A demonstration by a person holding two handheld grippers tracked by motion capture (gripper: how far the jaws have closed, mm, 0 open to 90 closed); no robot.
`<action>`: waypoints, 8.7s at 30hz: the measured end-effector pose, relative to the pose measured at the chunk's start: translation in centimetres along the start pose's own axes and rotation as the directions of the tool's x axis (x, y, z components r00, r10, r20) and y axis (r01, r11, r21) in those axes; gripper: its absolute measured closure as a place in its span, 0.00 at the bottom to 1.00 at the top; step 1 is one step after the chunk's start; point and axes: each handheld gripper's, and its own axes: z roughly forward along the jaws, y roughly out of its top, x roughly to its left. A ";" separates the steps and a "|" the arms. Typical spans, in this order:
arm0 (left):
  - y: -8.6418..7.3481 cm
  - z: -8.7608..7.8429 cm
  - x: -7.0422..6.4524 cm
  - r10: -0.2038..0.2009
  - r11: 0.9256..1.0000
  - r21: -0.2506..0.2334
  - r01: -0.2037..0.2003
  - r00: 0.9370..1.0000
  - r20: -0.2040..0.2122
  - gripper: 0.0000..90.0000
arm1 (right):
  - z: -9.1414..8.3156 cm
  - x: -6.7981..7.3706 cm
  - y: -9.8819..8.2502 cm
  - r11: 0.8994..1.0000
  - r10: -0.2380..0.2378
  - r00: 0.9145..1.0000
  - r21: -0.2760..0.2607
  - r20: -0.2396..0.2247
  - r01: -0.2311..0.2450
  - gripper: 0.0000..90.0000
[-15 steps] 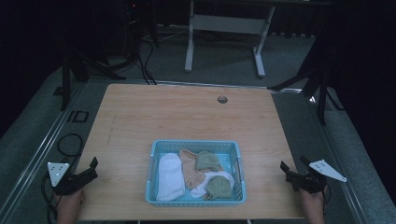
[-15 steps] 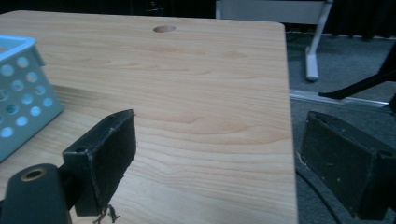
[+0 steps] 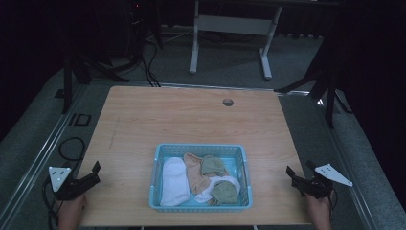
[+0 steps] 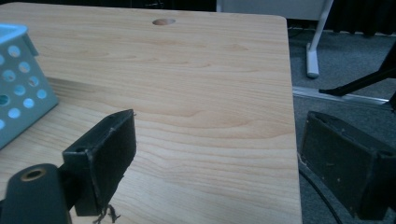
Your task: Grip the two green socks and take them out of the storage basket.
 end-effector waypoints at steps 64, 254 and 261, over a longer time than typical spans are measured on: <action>0.0 0.0 0.1 -0.002 1.000 0.001 0.002 1.000 0.011 0.01 | 2.2 13.7 10.2 0.731 -0.330 0.521 0.136 -0.787 0.668 0.13; 0.0 0.0 0.1 0.000 1.000 0.008 0.000 1.000 0.019 0.01 | 7.4 16.4 15.1 0.471 -0.417 0.437 0.222 -0.797 0.854 0.68; 0.0 0.0 0.1 0.001 1.000 0.007 -0.001 1.000 0.021 0.01 | 8.9 18.3 14.6 0.442 -0.412 0.407 0.211 -0.815 0.872 0.68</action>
